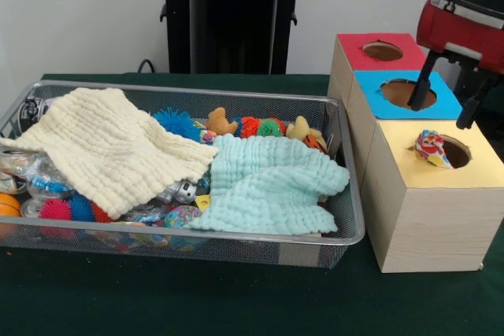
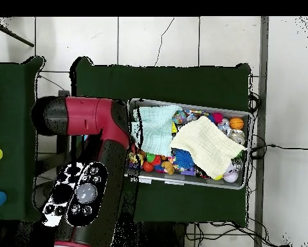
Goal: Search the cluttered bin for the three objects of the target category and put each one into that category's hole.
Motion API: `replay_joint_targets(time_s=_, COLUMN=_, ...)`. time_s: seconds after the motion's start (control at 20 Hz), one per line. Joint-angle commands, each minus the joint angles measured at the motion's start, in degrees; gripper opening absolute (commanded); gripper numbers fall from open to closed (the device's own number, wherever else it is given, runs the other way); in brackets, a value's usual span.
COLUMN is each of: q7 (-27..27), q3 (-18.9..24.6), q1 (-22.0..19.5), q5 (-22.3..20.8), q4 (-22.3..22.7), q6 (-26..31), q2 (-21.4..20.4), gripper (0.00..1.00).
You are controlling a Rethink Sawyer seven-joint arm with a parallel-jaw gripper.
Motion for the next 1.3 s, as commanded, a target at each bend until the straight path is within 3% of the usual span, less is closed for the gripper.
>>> replay_joint_targets(time_s=0.05, q7=6.31, q3=3.15, q1=-0.72, q5=-2.18, q4=6.33, q6=-1.06, q2=-0.22, gripper=1.00)
replay_joint_targets(time_s=0.2, q7=7.66, q3=0.83, q1=0.13, q5=-3.19, q4=4.97, q6=0.48, q2=0.19, gripper=1.00)
replay_joint_targets(time_s=0.5, q7=7.93, q3=-8.32, q1=1.30, q5=-9.12, q4=-1.18, q6=2.96, q2=3.55, gripper=1.00)
replay_joint_targets(time_s=0.85, q7=5.40, q3=-5.80, q1=-1.56, q5=-10.13, q4=1.37, q6=-2.04, q2=2.75, gripper=1.00)
replay_joint_targets(time_s=1.3, q7=7.78, q3=-5.65, q1=-2.35, q5=-10.68, q4=3.30, q6=-4.85, q2=3.12, gripper=1.00)
